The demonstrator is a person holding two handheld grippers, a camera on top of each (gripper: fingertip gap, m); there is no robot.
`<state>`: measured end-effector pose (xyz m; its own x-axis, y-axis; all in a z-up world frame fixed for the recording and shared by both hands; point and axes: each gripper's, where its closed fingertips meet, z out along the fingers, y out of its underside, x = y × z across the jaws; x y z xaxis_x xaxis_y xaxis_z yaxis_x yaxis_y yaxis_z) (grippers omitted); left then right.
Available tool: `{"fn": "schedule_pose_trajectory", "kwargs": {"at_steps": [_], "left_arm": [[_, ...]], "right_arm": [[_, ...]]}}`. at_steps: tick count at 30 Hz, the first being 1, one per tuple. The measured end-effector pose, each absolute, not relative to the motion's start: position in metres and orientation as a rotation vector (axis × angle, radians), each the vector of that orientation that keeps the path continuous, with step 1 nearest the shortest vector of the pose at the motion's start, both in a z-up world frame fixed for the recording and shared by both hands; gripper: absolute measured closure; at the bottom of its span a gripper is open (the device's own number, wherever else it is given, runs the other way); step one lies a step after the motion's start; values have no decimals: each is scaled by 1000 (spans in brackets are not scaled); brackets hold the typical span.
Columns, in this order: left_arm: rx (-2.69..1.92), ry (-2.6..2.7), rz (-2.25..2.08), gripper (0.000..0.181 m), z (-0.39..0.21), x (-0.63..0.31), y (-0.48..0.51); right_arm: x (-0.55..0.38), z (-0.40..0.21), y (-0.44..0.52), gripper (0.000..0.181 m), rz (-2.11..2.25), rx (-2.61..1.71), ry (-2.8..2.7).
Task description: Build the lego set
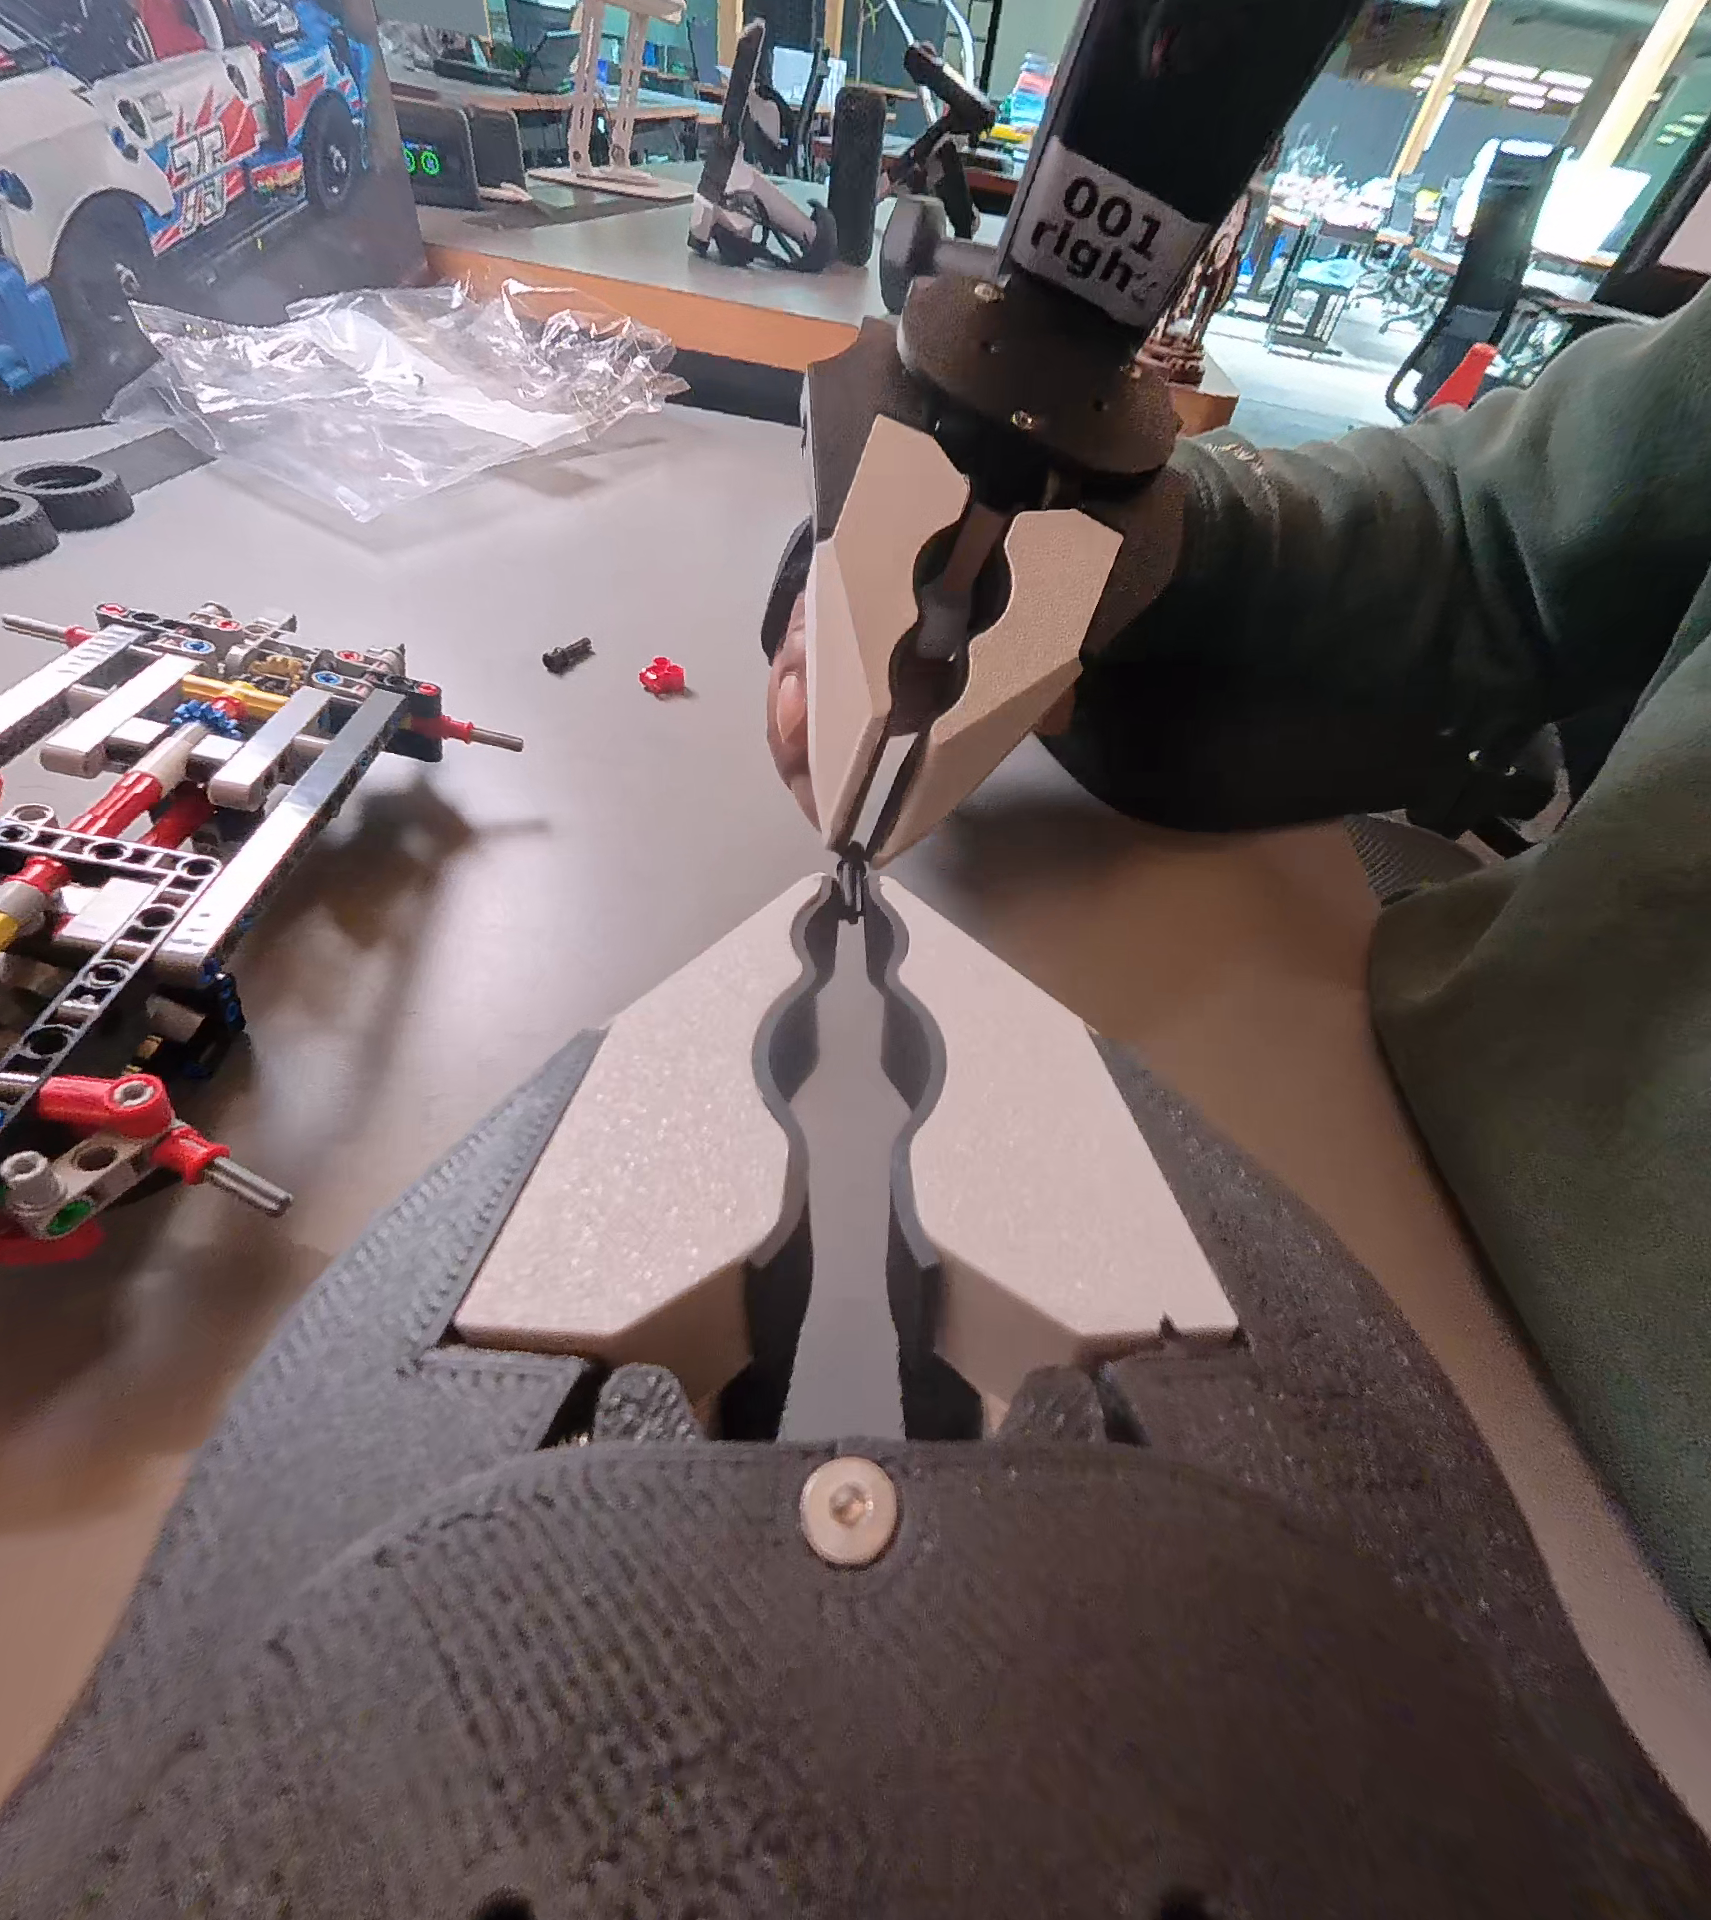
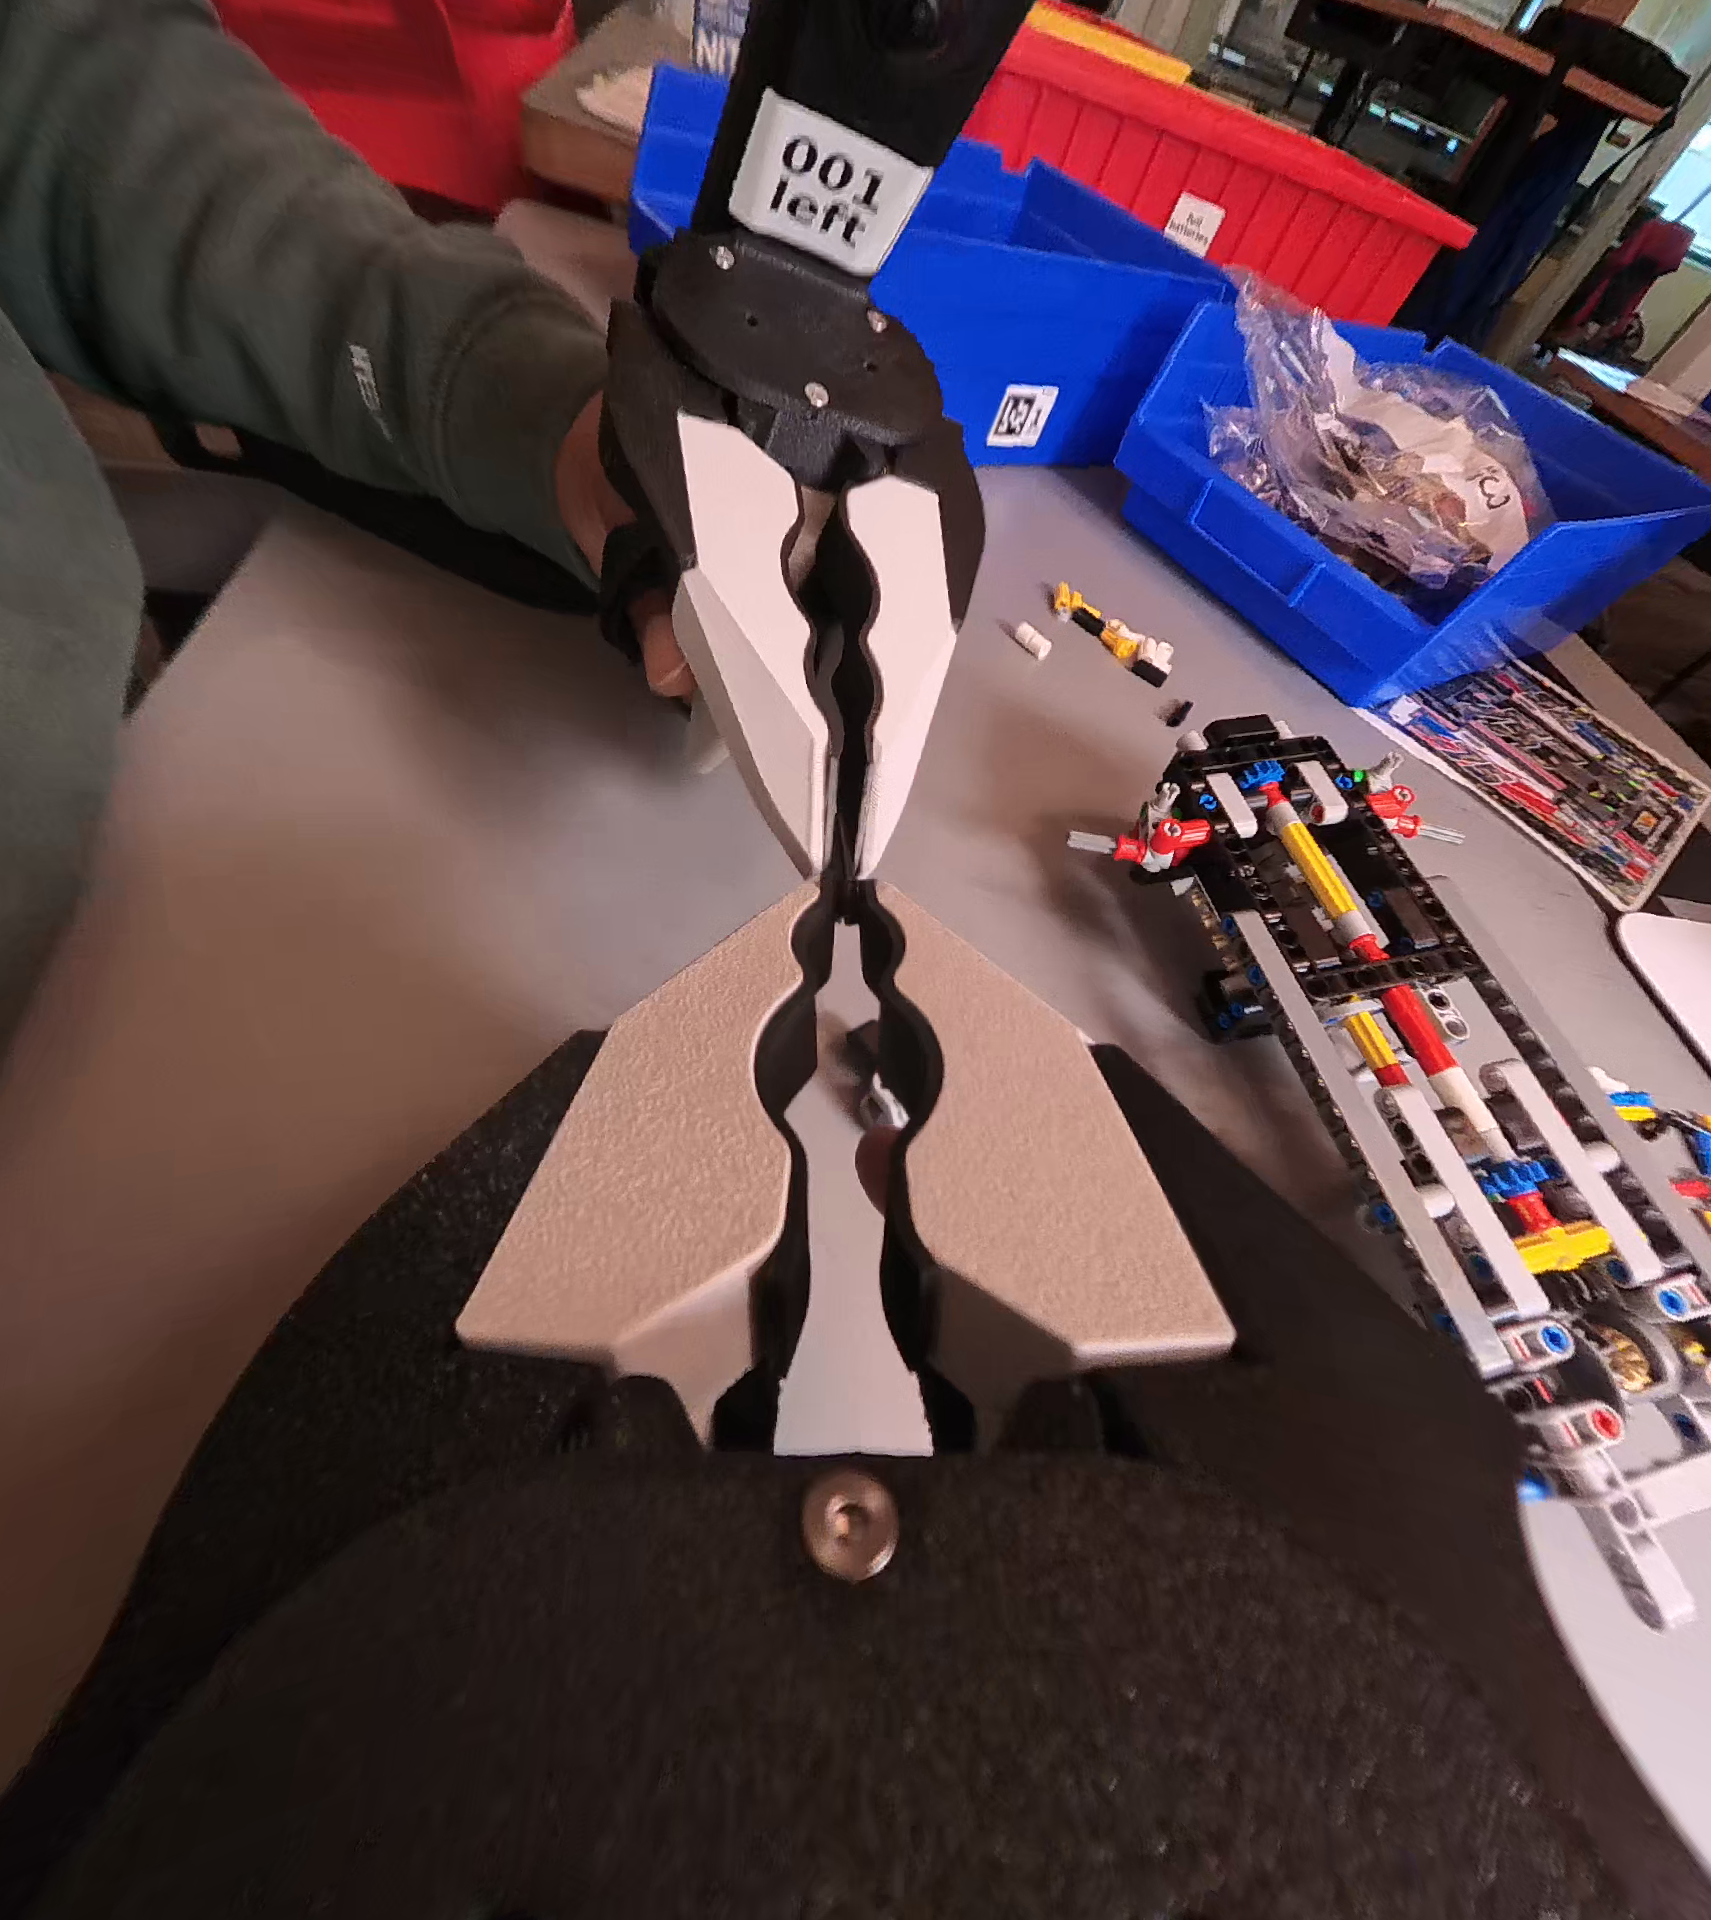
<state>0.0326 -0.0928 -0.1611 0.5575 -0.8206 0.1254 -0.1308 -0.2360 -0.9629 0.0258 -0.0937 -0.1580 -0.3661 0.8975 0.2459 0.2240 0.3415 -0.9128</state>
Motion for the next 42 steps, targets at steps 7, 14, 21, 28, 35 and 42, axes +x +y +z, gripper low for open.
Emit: {"fn": "schedule_pose_trajectory", "kwargs": {"at_steps": [7,14,21,28,35,42], "left_arm": [[-1622,763,-859,179,-143,32,-98],[-1599,739,-891,179,-137,31,-99],[-1579,771,-915,179,-136,36,-104],[-1575,774,-931,179,-136,37,-105],[-1580,783,-945,179,-137,38,-107],[-1590,803,-923,179,-141,40,-108]], "right_arm": [[28,-139,-97,181,1214,-996,-1711],[28,-138,-96,171,1253,-1011,-1698],[28,-139,-105,179,1283,-996,-1721],[29,-138,-107,180,1315,-1001,-1723],[31,-137,-108,180,1344,-1003,-1734],[33,-139,-109,180,1350,-1011,-1749]]}}
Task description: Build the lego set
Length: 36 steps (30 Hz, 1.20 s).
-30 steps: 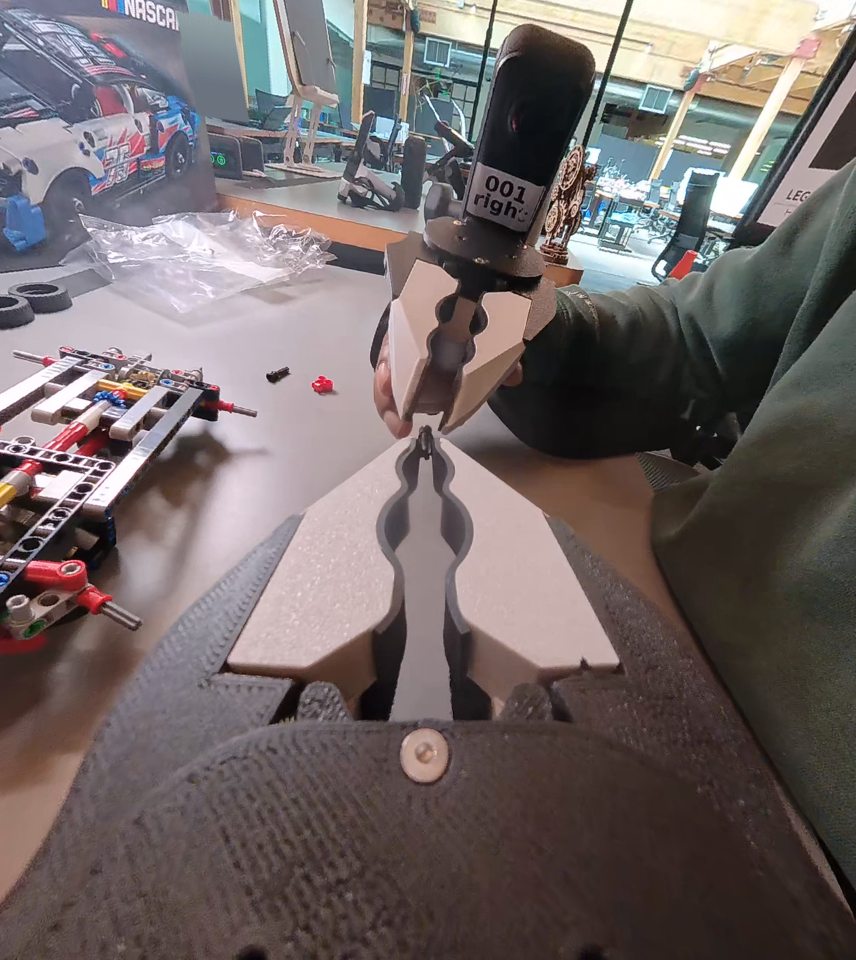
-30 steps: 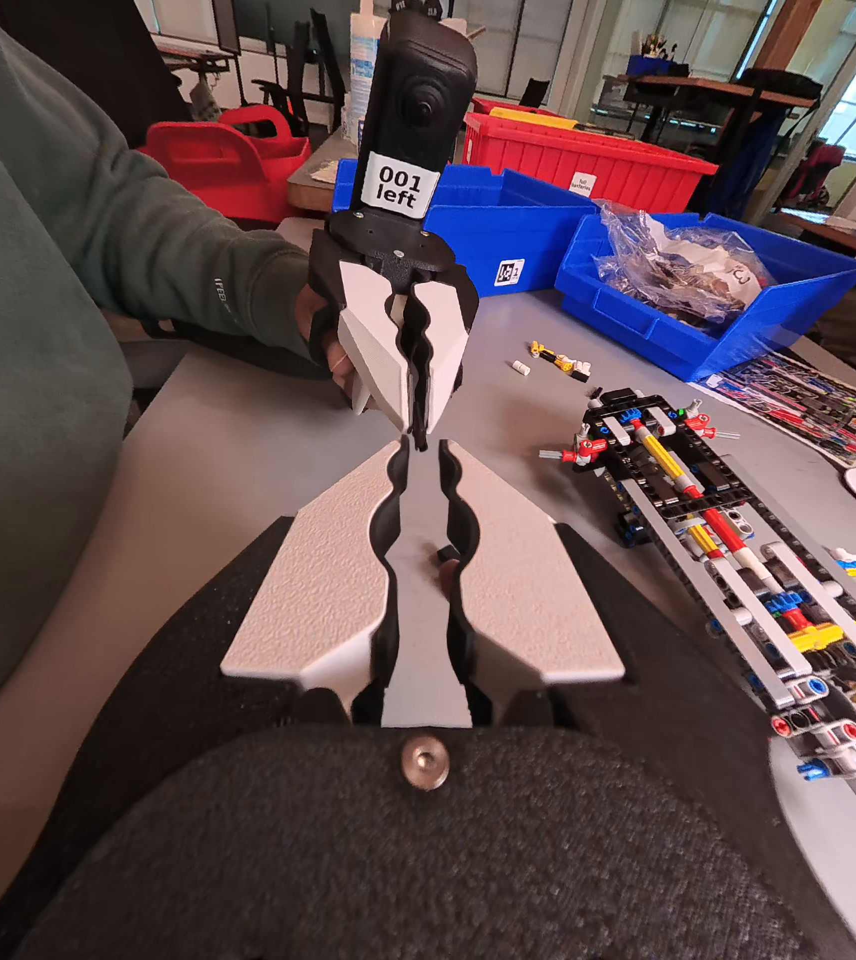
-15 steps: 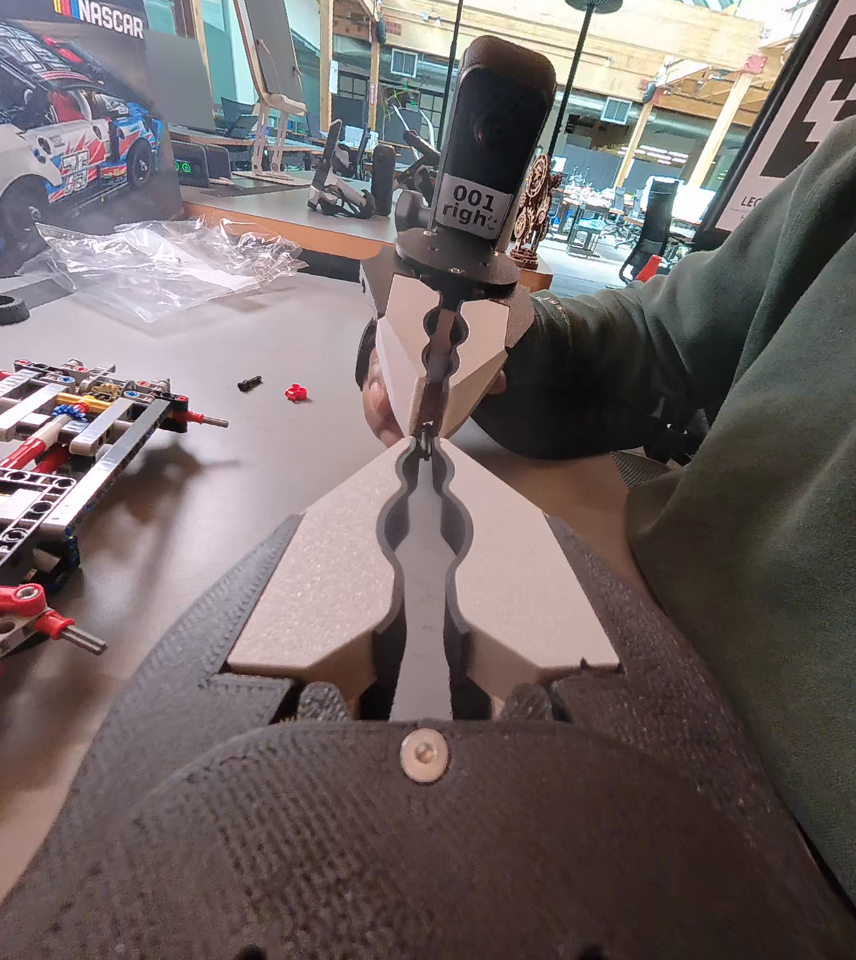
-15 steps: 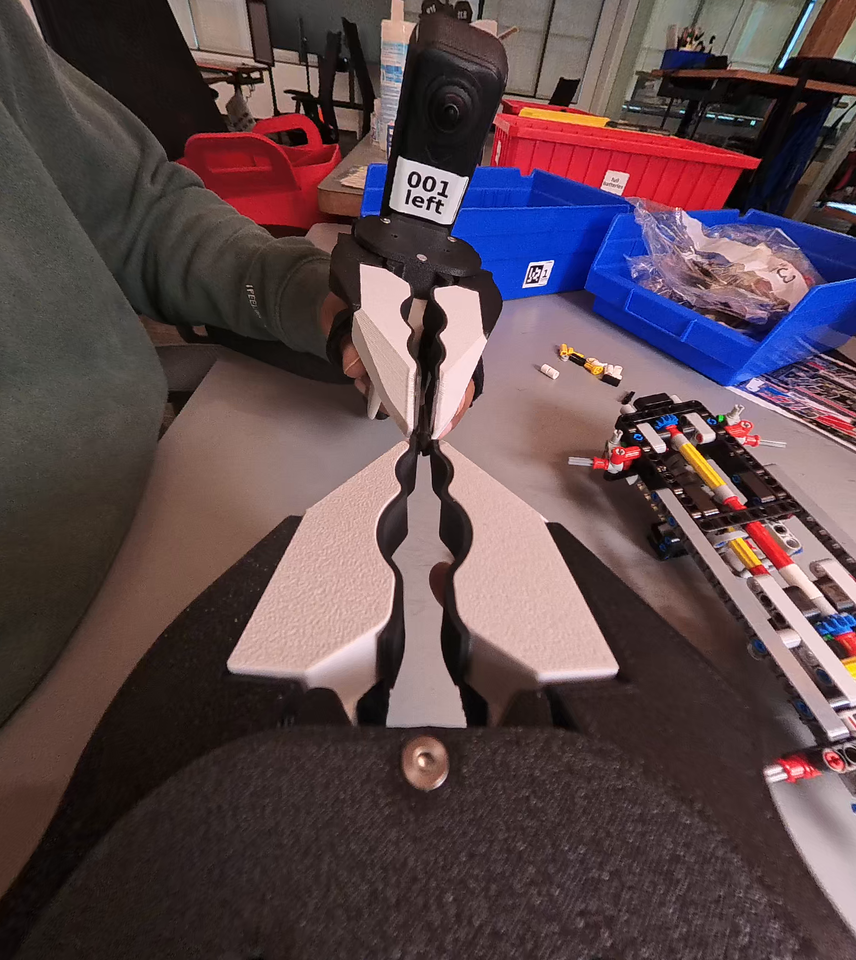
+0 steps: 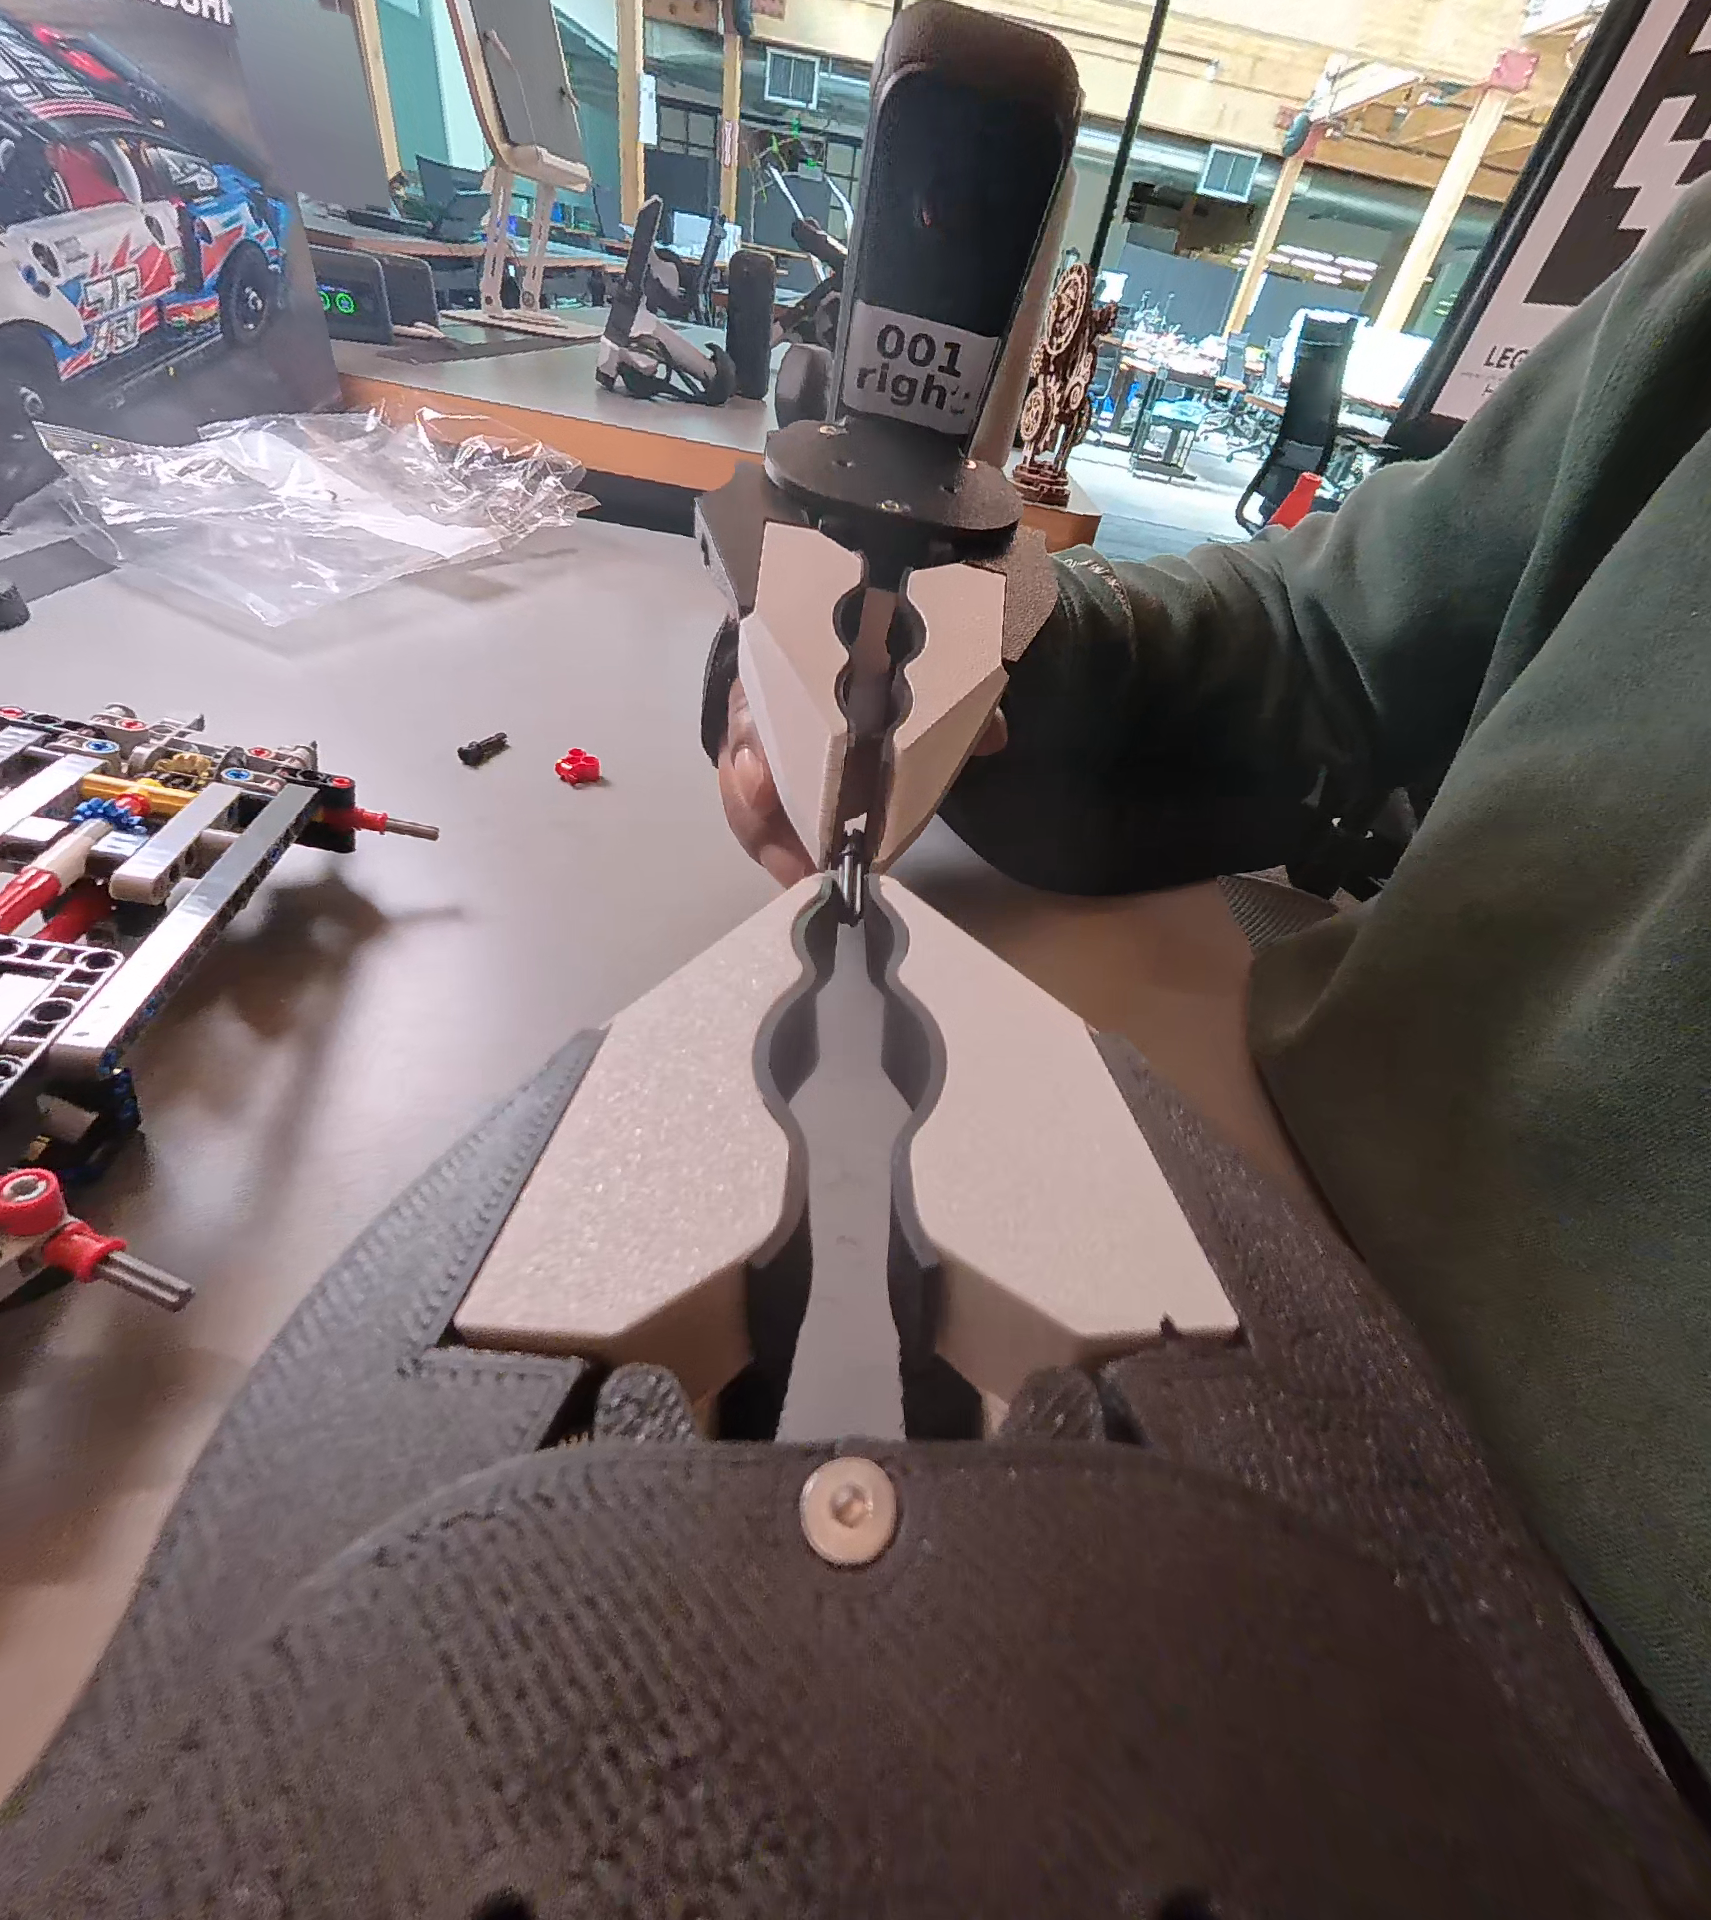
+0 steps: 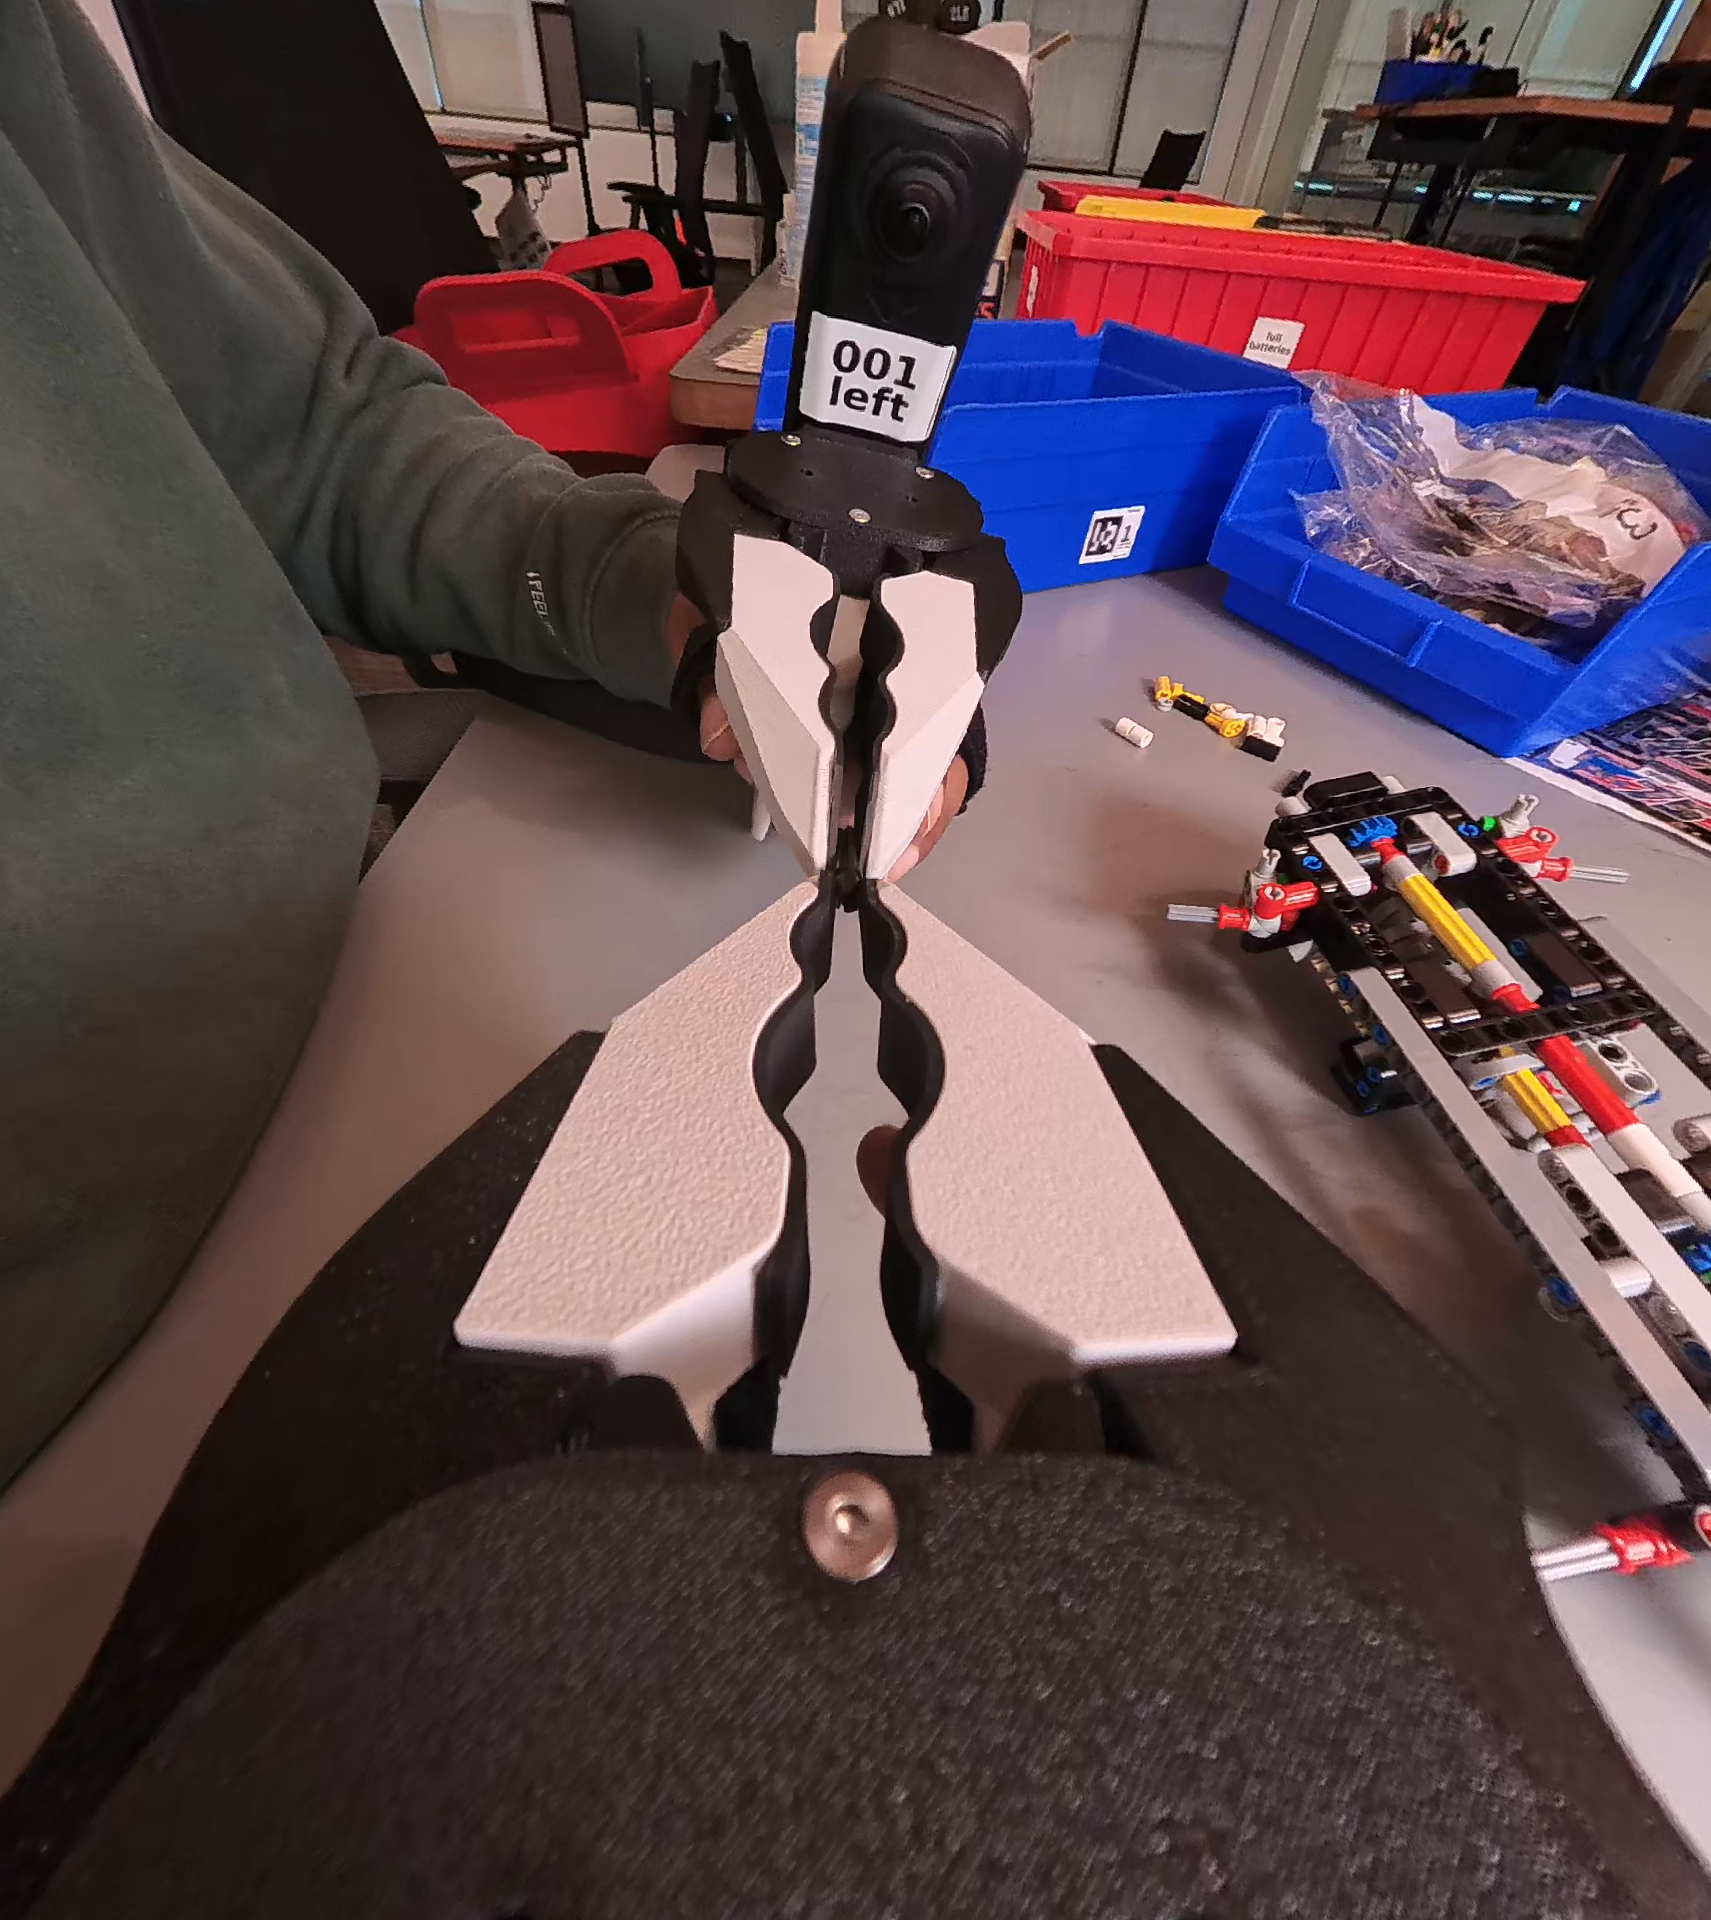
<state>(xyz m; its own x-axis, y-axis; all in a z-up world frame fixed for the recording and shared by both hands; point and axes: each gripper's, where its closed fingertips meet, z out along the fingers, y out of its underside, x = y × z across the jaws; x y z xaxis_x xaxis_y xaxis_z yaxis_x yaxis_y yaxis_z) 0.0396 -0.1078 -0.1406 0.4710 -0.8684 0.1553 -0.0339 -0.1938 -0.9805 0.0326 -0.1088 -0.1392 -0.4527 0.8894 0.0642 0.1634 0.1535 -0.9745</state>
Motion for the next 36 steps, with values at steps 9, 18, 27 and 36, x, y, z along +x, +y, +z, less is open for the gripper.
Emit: {"fn": "schedule_pose_trajectory", "kwargs": {"at_steps": [9,18,27,36], "left_arm": [[-1602,847,-835,179,-146,40,-108],[-1602,858,-812,179,-146,41,-109],[-1615,802,-780,170,-144,33,-102],[-1588,732,-719,163,-133,23,-94]], "right_arm": [[33,-140,-109,180,1364,-1028,-1754],[32,-136,-111,180,1406,-1036,-1727],[32,-133,-103,180,1422,-1056,-1683],[31,-119,-89,180,1517,-1104,-1547]]}}
